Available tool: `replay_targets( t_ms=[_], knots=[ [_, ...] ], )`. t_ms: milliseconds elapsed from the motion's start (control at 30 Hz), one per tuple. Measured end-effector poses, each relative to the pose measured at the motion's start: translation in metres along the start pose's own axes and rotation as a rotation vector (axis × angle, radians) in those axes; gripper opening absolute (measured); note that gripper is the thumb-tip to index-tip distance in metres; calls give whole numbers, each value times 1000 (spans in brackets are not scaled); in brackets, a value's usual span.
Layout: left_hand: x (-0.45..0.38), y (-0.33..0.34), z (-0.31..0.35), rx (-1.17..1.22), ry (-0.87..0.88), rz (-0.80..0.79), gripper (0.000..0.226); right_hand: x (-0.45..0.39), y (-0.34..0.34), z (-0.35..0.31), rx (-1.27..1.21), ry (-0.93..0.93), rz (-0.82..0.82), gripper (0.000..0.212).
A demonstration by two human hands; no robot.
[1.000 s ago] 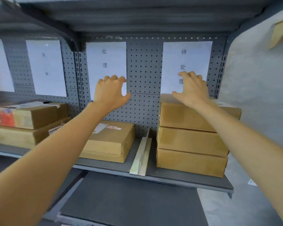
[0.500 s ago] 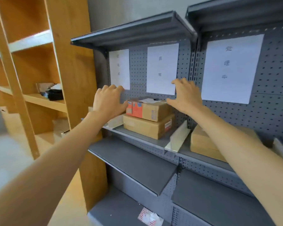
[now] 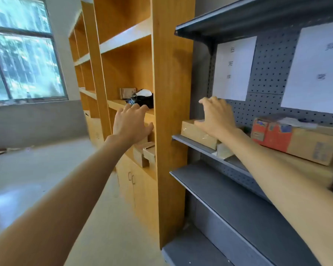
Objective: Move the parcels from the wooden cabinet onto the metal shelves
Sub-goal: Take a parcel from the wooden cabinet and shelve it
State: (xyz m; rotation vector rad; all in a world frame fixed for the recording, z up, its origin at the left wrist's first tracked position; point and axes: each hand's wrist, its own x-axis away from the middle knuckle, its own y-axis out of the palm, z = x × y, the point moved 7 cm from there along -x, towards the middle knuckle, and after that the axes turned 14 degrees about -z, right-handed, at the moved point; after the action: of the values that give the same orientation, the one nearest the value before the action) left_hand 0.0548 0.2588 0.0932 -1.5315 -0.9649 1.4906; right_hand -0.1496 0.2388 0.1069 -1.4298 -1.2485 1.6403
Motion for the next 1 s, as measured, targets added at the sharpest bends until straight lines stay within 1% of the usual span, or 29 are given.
replay_targets(
  t_ms=[167,467,600,800,1000],
  knots=[
    [-63,22,-88,-75,-47,-32,52,-93,47,-61,-55,-38,-7,64],
    [-163,62,-215,-48,-56,-6,52,-230,103,-149,-12,-39,-28,61],
    [-212,100,-275,-26,4,-7,51,-284,140,-188,22,15,-38,60],
    [-281,153,-368,28,133,-42,51,-348,200,-255,47,163,-86,65],
    [-349,175,-435,58,294,-33,51,-401,224,-312,91,299,-96,66]
  ],
)
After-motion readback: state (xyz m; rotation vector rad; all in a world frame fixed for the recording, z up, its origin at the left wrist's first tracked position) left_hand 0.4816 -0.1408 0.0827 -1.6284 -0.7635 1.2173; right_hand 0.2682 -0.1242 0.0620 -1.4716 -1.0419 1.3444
